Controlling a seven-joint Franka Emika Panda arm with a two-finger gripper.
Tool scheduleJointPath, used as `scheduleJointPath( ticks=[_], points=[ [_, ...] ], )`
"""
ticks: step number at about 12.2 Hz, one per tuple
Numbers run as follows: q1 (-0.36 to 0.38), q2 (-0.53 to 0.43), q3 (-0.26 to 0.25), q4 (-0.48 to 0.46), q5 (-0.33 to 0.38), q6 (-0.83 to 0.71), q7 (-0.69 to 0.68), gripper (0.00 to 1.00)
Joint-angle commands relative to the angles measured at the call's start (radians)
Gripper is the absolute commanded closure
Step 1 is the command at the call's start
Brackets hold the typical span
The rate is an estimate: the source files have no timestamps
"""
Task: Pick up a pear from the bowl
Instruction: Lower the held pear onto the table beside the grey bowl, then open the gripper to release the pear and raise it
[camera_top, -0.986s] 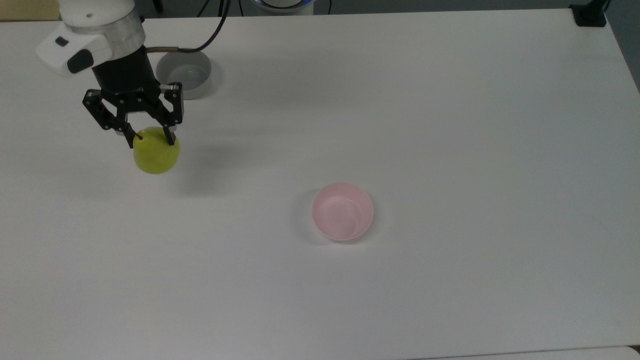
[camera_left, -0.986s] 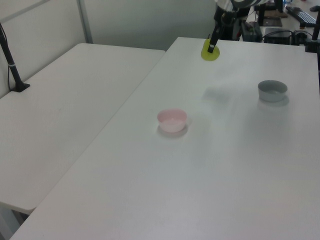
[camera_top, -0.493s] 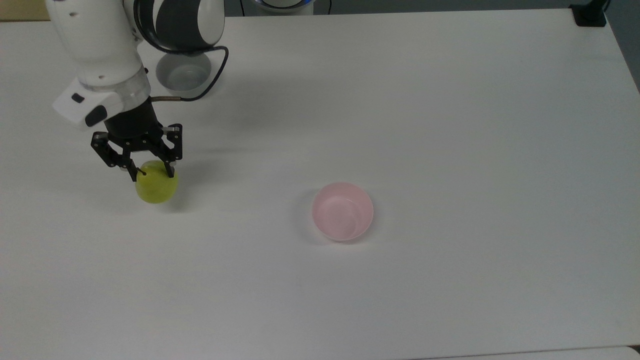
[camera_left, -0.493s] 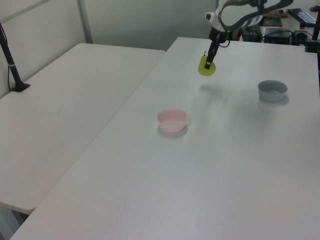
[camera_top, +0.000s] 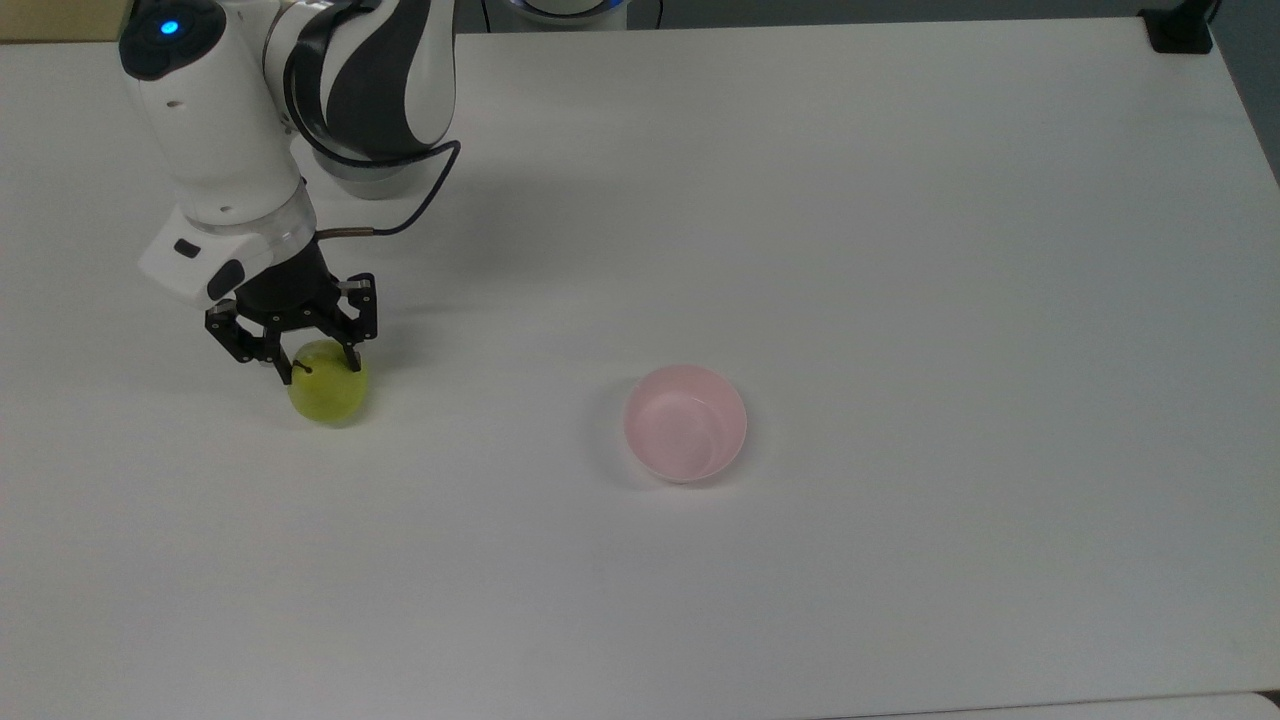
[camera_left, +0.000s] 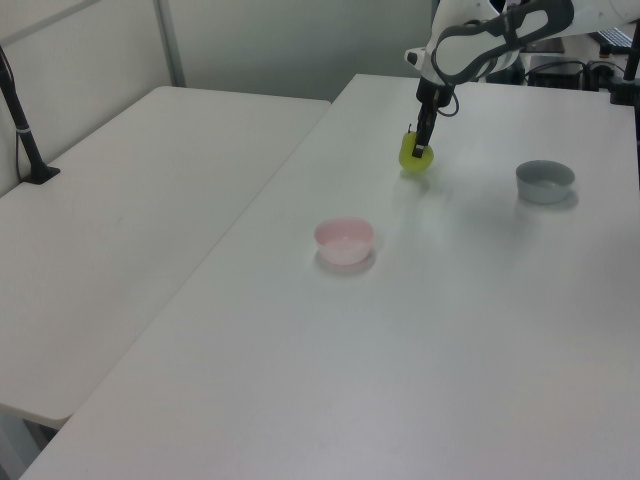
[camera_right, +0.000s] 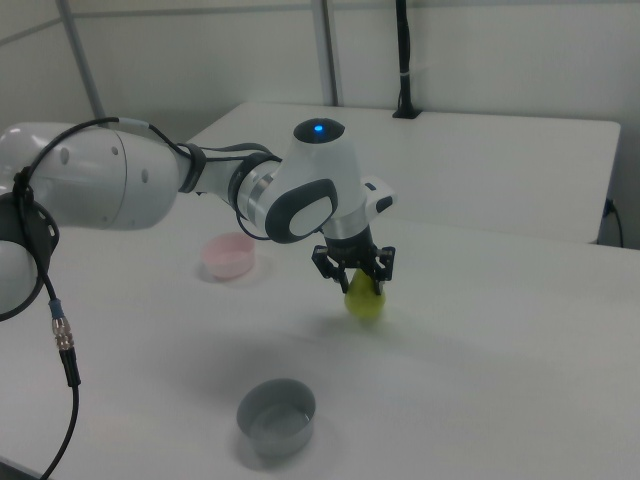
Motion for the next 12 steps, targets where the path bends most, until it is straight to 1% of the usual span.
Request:
scheduleJointPath(
  ticks=[1, 2, 3, 4, 5, 6, 8, 12],
  points=[
    [-0.001, 0.003, 0.005, -0.007, 0.021, 0.056, -0.032, 0.96],
    [-0.003, 0.001, 0.005, -0.007, 0.021, 0.053, -0.026, 0.73],
    [-0.001, 0.001, 0.005, -0.007, 0.021, 0.055, -0.023, 0.65],
    [-0.003, 0.001, 0.005, -0.008, 0.021, 0.055, -0.02, 0.31],
    [-0.001, 0.0, 0.004, -0.008, 0.021, 0.053, -0.018, 0.03],
    [-0.001, 0.0, 0.004, -0.007, 0.019, 0.053, -0.018, 0.0],
    [-0.003, -0.016, 0.004, -0.007, 0.021, 0.046, -0.007, 0.0],
    [0.002, -0.098, 0.004, -0.005, 0.015, -0.075, 0.01, 0.0]
  ],
)
